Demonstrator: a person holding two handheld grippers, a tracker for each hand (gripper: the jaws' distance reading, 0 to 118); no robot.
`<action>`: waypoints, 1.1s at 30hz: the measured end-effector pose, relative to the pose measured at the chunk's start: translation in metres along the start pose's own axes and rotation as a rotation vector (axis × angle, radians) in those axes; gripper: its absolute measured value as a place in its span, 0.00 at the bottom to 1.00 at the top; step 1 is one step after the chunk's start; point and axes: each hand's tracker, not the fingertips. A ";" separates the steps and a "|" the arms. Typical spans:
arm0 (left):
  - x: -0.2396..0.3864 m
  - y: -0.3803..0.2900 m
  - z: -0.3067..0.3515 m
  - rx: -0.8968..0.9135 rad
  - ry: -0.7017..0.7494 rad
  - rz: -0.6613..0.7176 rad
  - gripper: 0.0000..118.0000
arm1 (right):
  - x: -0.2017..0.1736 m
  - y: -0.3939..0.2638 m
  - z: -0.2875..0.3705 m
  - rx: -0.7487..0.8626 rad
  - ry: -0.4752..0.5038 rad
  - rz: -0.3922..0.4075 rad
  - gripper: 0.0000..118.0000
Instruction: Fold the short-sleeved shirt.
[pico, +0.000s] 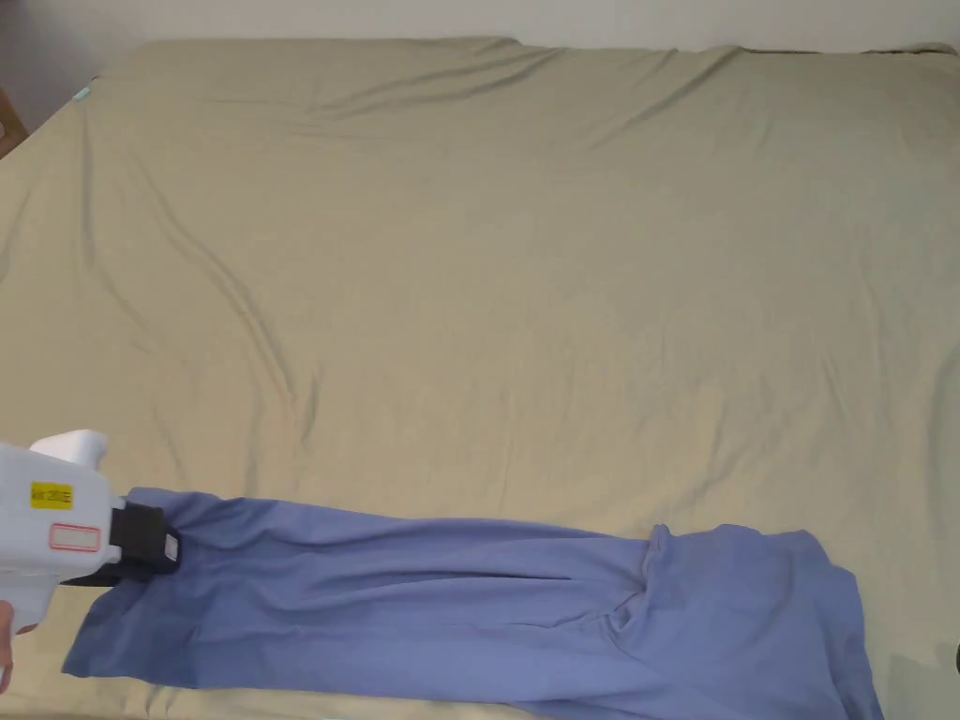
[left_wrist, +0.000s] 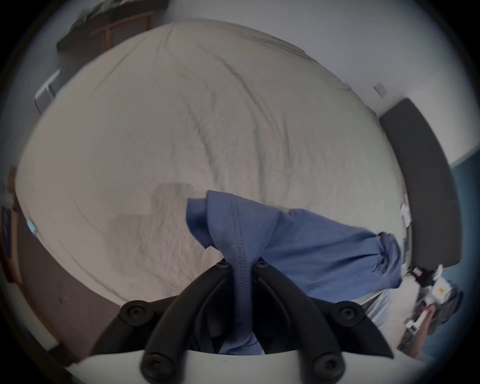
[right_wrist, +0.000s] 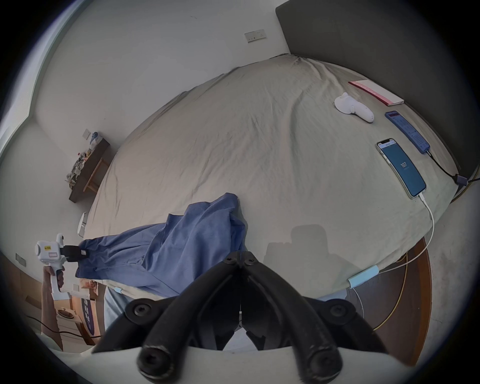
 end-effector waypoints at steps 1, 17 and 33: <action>0.013 -0.001 0.006 0.001 0.001 -0.027 0.06 | -0.005 -0.002 0.000 0.000 0.005 0.005 0.00; 0.249 -0.039 -0.045 -0.073 0.116 -0.410 0.07 | -0.019 -0.037 0.019 0.021 0.119 0.012 0.00; 0.323 -0.085 -0.079 -0.175 -0.211 -0.387 0.75 | 0.004 -0.044 0.011 -0.025 0.102 -0.108 0.00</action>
